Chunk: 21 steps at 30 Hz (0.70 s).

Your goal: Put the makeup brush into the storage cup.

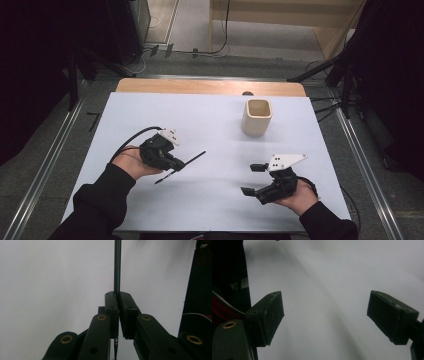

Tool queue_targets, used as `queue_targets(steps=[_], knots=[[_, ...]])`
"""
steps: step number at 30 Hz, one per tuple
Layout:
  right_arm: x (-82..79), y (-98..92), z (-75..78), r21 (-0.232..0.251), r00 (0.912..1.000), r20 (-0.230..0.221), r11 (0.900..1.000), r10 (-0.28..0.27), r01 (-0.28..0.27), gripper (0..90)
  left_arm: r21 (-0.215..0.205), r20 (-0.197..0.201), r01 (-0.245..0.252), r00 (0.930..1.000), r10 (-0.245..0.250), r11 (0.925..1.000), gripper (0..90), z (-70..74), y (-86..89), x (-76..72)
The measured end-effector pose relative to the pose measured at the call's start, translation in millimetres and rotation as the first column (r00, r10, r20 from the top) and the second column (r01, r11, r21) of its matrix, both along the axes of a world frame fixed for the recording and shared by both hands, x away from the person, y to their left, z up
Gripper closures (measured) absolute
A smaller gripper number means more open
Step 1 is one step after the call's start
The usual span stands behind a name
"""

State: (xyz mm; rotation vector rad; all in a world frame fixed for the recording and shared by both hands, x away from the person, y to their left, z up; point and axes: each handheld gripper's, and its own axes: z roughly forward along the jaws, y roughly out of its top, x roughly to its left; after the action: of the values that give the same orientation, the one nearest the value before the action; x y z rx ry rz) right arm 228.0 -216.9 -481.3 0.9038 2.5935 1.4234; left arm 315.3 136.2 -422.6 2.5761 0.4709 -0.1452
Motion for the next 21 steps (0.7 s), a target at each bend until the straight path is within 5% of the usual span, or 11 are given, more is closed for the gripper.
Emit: queue_targets(steps=[11,21], knots=[[5.0,9.9,1.0,-0.005,0.9986,-0.002,0.999,0.053,-0.053,15.4,0.028,-0.003,0.066,0.9978,-0.066,0.9974,86.4,1.1,-12.7,-7.6],[11.4,22.7,2.1,-0.012,0.9907,-0.01,0.991,0.136,-0.136,16.1,0.079,-0.004,0.161,0.987,-0.161,0.9838,86.4,-1.0,-30.8,-13.7]])
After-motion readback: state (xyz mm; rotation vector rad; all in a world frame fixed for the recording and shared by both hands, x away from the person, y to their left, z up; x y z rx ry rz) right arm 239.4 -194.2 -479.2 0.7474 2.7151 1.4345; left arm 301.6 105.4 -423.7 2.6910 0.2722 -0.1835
